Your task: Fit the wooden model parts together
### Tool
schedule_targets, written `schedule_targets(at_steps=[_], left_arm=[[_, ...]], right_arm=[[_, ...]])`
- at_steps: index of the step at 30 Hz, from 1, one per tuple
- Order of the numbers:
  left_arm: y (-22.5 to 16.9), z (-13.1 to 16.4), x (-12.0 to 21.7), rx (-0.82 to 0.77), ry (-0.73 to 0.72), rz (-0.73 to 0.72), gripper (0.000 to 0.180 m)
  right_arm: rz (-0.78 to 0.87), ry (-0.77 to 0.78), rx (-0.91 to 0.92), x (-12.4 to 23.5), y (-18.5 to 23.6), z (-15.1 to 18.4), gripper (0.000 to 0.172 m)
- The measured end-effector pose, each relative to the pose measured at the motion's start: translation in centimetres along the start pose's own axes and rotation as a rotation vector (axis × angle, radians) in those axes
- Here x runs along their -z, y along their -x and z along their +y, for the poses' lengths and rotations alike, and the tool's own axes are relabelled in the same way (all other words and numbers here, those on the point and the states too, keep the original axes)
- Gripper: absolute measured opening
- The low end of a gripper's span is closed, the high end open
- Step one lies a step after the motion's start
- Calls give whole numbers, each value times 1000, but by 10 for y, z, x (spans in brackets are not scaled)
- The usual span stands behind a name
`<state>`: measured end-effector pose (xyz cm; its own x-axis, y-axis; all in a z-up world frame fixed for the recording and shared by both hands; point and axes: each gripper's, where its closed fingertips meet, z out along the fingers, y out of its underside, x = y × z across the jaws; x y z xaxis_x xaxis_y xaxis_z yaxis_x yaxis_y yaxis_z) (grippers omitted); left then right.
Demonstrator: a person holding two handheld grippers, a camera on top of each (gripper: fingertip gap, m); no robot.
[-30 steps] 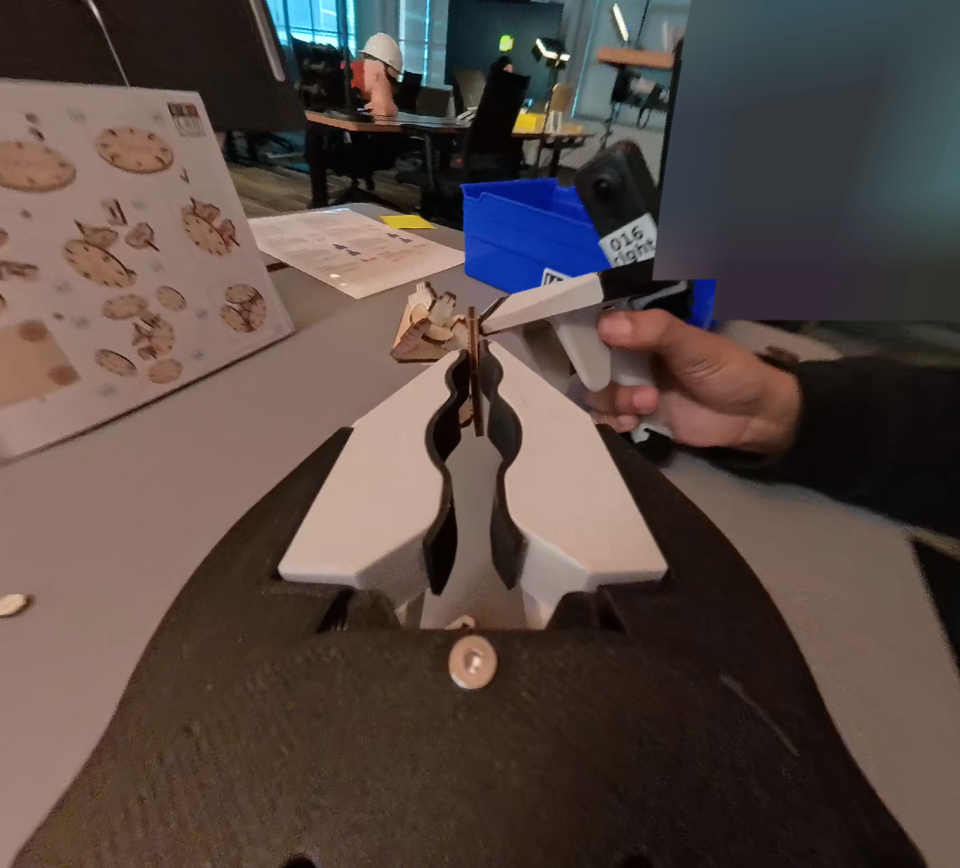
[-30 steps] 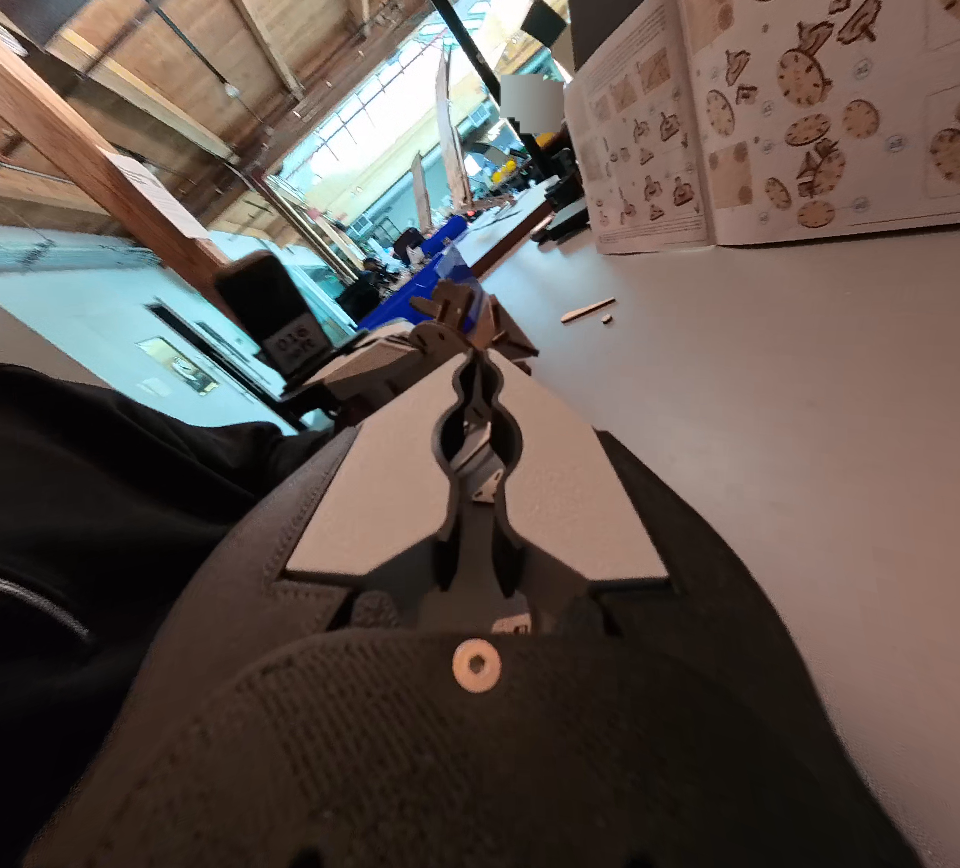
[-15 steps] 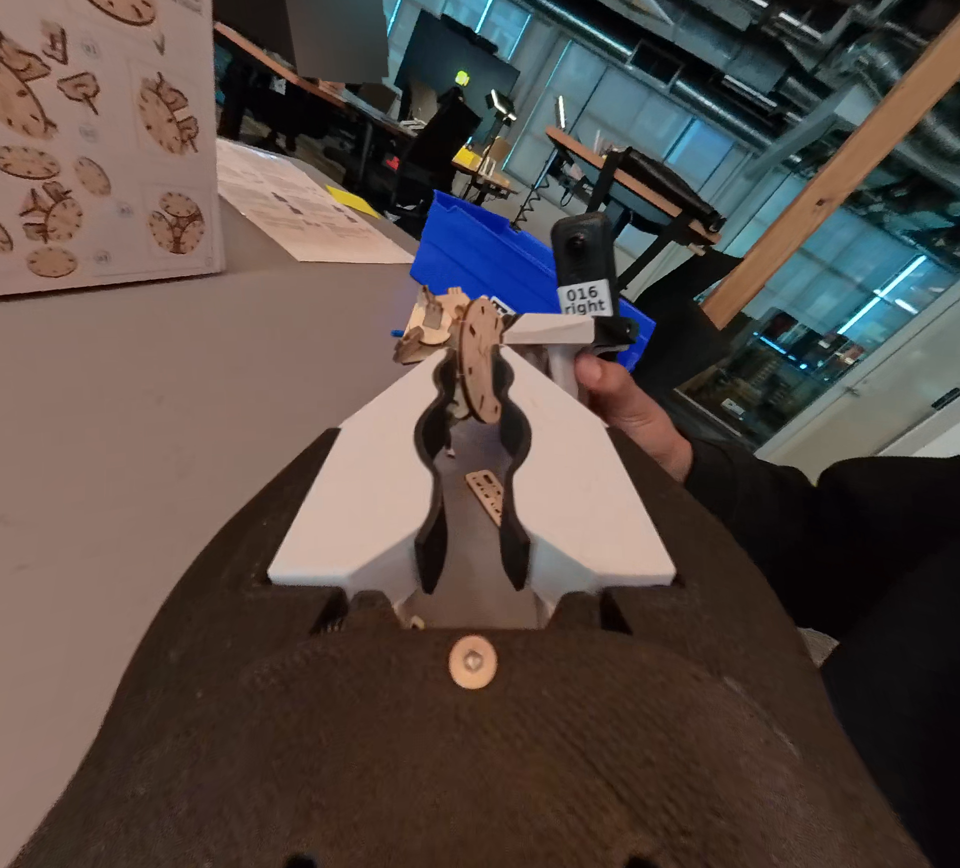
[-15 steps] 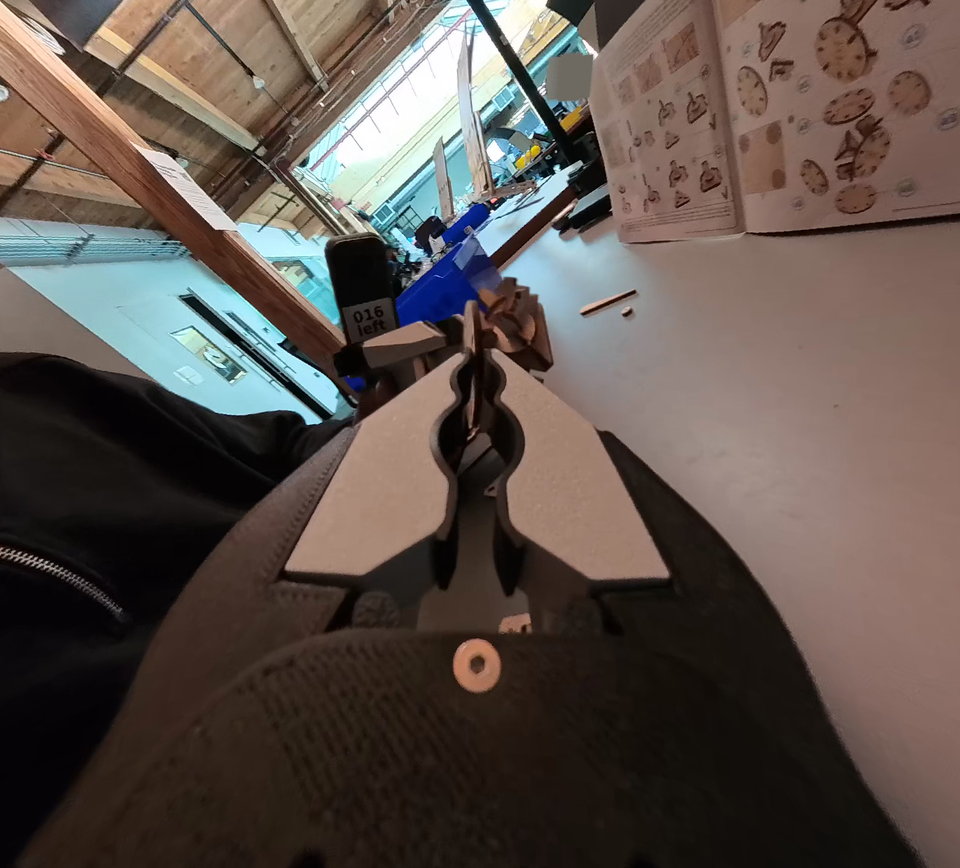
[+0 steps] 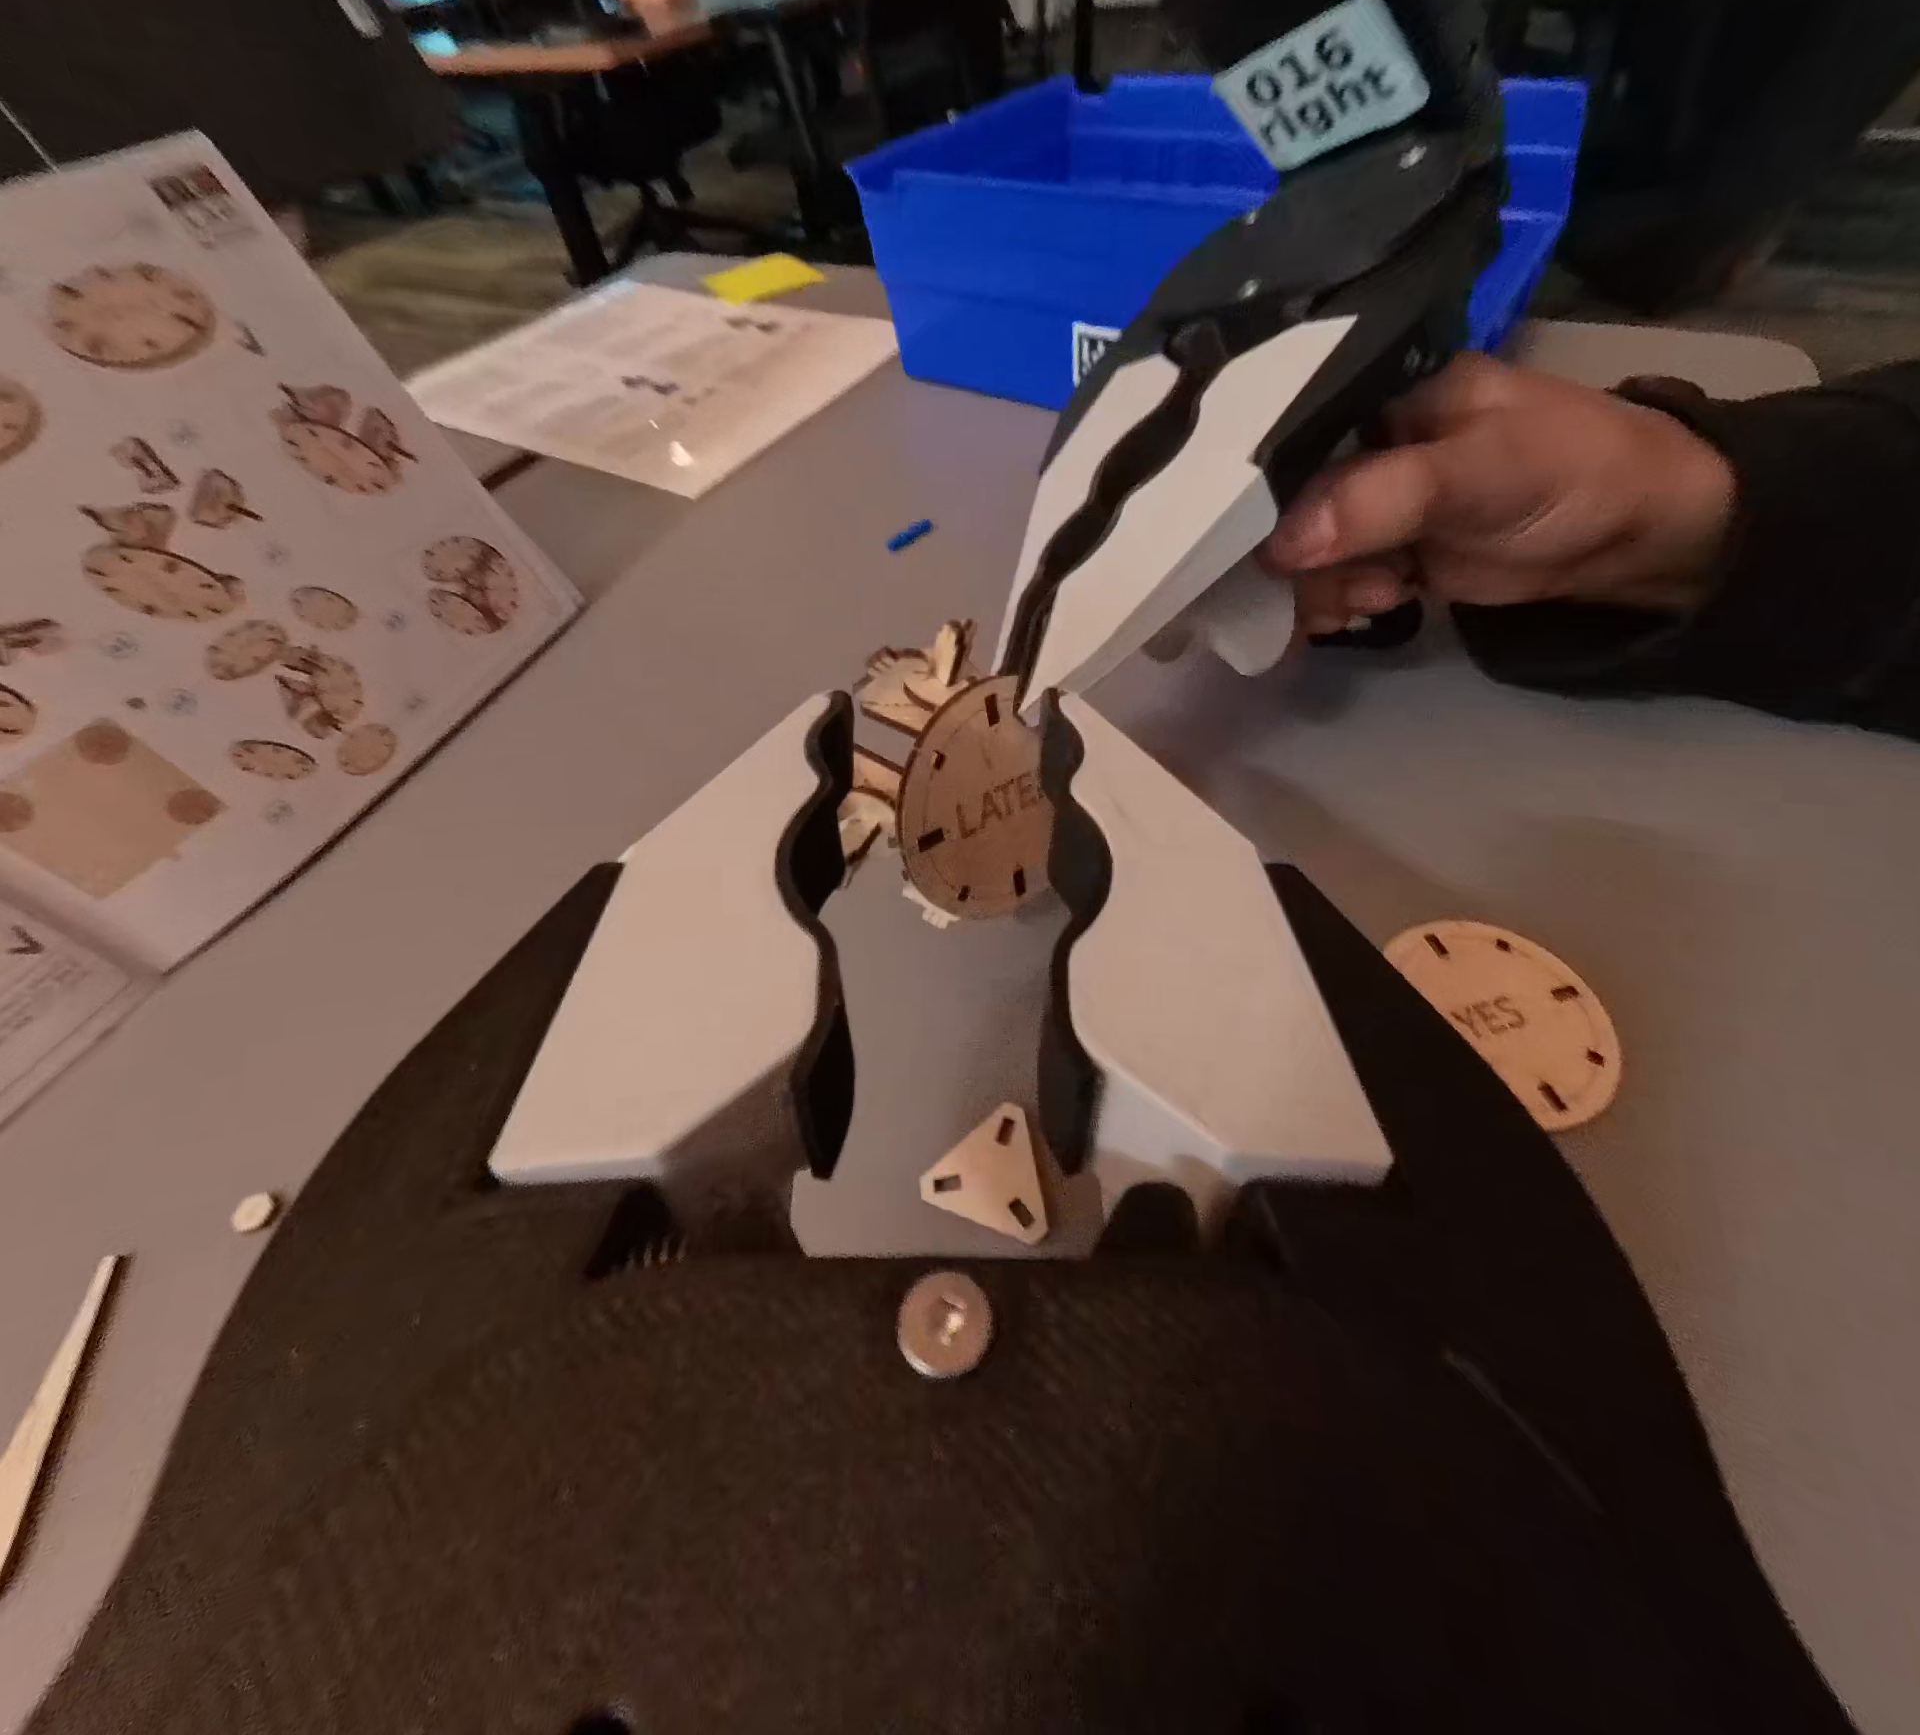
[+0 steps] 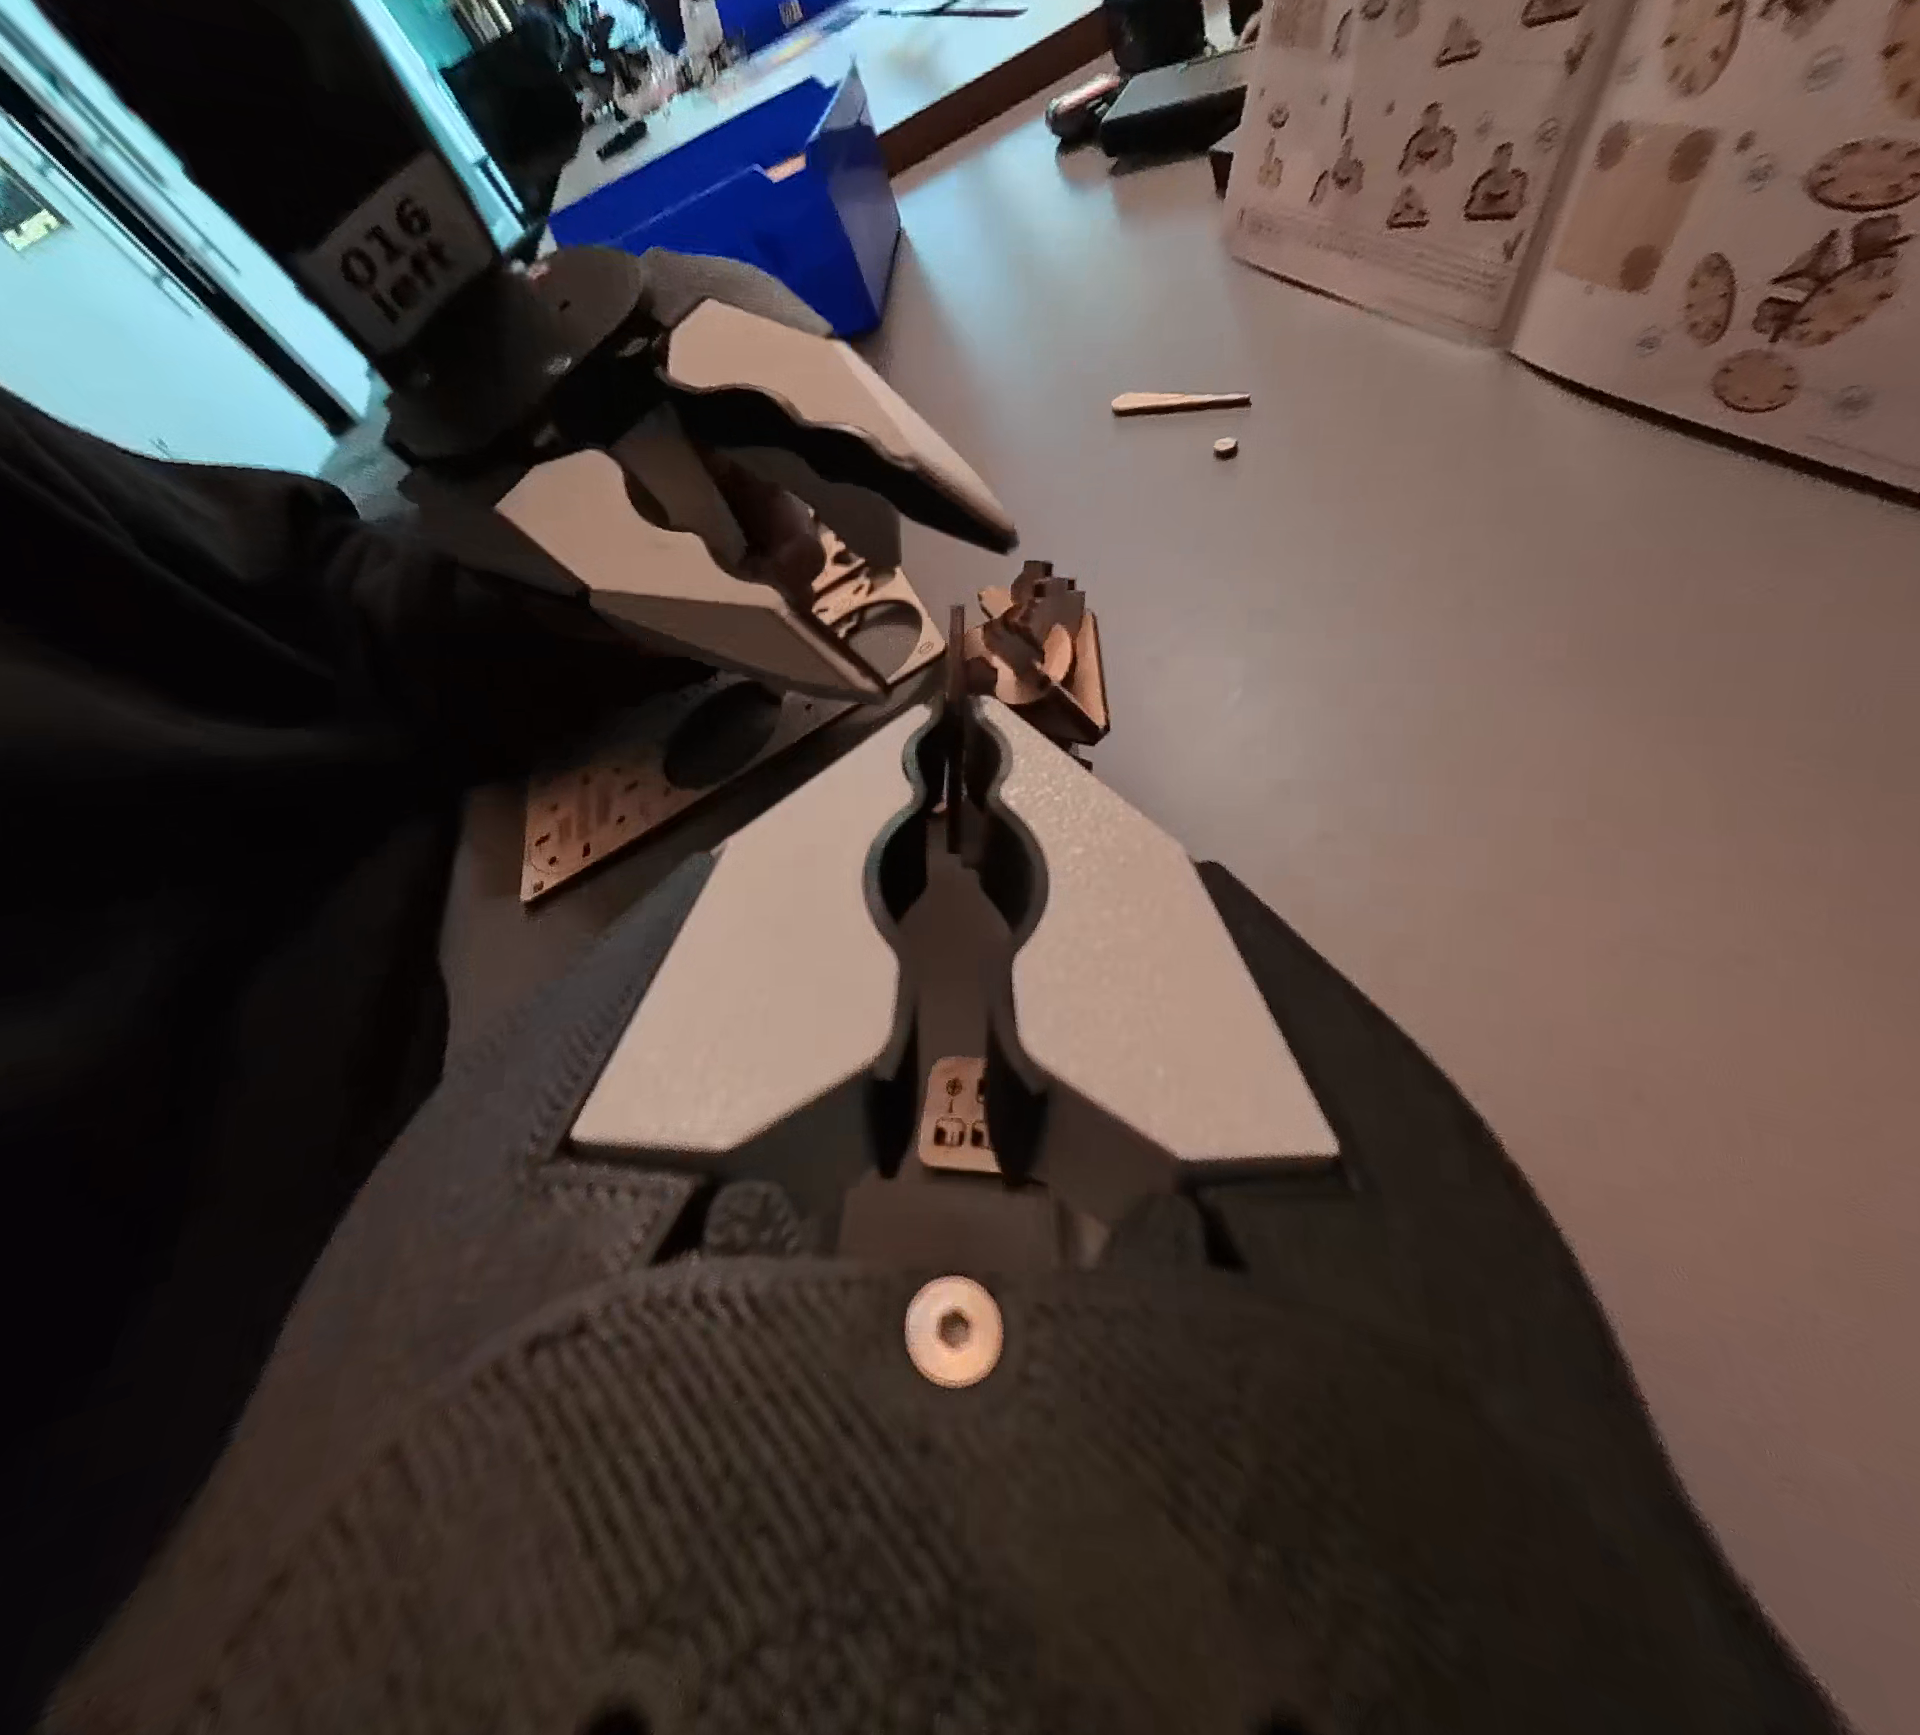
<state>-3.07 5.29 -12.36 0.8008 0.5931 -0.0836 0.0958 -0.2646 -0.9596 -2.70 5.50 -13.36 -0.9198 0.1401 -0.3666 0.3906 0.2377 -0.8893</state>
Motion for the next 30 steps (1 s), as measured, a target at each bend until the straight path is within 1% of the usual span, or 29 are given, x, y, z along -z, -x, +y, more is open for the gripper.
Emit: schedule_targets(at_steps=[1, 5, 11, 23, 27, 30], left_arm=[[-1, 3, -1, 10, 22, 18, 32], [-1, 7, 1, 37, 37, 58, 17], [-7, 11, 0, 54, 54, 106, 10], [-8, 14, -1, 166, 50, 171, 10], [-9, 13, 0, 177, 49, 190, 9], [-7, 15, -1, 168, 61, 176, 8]], right_arm=[[3, 13, 13, -1, 1, 1, 0], [-5, 35, 44, -2, 6, 3, 0], [-11, 49, 41, -3, 6, 7, 0], [-15, 49, 29, -4, 6, 8, 0], [-10, 48, 32, -5, 7, 8, 0], [25, 49, 48, -7, 5, 10, 0]])
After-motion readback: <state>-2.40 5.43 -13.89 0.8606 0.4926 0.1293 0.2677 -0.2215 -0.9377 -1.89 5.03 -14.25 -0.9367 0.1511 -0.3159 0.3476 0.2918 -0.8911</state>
